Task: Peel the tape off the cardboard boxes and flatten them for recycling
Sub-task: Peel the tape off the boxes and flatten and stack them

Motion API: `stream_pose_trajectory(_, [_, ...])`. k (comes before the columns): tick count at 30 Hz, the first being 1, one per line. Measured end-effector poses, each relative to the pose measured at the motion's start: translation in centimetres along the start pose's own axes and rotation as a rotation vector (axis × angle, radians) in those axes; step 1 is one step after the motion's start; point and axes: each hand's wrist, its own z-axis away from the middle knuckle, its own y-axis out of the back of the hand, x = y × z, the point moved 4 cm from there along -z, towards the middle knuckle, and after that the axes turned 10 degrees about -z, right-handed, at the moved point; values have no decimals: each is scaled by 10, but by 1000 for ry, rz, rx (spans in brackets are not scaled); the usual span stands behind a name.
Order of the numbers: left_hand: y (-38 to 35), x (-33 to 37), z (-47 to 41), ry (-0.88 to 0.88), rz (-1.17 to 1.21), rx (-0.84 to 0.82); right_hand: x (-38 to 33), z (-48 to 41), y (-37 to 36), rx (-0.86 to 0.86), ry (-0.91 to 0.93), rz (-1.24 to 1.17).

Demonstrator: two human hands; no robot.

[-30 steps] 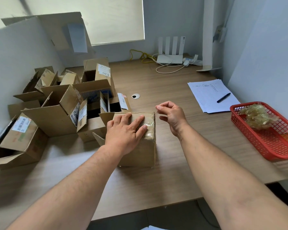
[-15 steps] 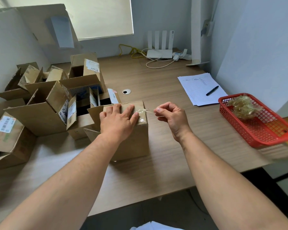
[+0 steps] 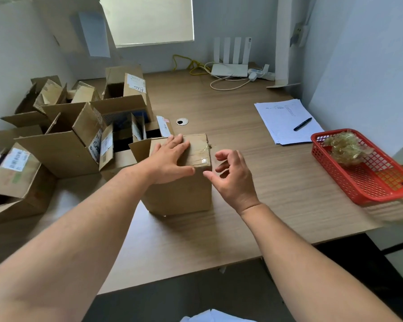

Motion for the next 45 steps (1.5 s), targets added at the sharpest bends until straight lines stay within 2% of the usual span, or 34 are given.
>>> stream_pose_trajectory(10, [-6,-4,3,-47,-25,50,-10,3,-1,46,443,351])
stream_pose_trajectory(13, [-7,-4,3,-45,-38,66,-12,2,1,31,478,388])
stream_pose_trajectory(15, [-9,-4,3,-40,-36,76,-10,4,3,2,362,361])
stream_pose_trajectory(18, [-10,-4,4,-39,-51,91,6,9,2,-85,-58,245])
stream_pose_trajectory(21, [-11,-4,5,-42,-77,103,10,13,-2,-91,-373,-70])
stream_pose_trajectory(24, [-11,-5,5,-42,-88,106,3,9,-2,-44,-510,-300])
stream_pose_trajectory(29, [-12,-4,5,-41,-98,100,-3,7,-3,-84,-616,-412])
stream_pose_trajectory(34, [-13,-4,7,-37,-102,99,-9,7,-12,-96,-989,-788])
stream_pose_trajectory(37, [-13,-5,8,-35,-98,99,-11,5,-13,-99,-1128,-876])
stream_pose_trajectory(39, [-13,-6,8,-33,-92,95,-15,3,-12,-69,-1125,-955])
stream_pose_trajectory(41, [-14,-6,8,-31,-85,94,-18,-2,-8,-30,-1003,-946])
stream_pose_trajectory(45, [-14,-5,7,-32,-83,94,-20,-8,11,-15,-544,-515])
